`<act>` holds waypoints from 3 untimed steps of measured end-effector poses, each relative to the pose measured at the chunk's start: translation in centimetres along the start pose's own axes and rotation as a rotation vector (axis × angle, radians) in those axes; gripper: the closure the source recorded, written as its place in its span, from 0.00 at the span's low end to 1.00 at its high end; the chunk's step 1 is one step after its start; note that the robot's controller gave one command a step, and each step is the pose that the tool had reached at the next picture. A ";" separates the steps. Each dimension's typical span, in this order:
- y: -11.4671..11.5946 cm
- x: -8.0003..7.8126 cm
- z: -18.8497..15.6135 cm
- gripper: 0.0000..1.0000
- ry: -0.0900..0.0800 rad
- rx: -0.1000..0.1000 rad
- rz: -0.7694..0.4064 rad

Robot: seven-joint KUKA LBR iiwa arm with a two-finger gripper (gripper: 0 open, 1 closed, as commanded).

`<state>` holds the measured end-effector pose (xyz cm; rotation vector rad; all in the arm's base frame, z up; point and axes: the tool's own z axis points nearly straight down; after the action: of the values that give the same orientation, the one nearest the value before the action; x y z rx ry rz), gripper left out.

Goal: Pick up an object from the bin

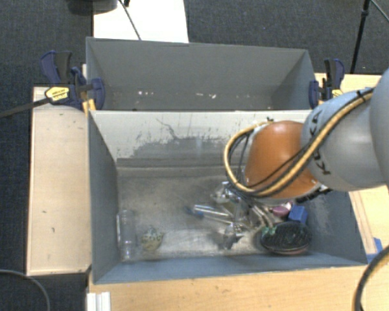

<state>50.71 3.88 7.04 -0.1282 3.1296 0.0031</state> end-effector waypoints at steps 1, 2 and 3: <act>0.1 -0.2 -0.2 0.00 0.002 0.000 0.006; 0.1 -0.3 -0.3 0.00 0.001 0.000 0.014; 3.3 0.1 -0.3 0.00 0.000 0.002 0.106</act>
Offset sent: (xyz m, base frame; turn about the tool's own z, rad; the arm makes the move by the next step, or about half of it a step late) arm 0.0000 0.0000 0.0000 0.0000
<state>50.39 7.14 7.29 0.0373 3.1320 0.0011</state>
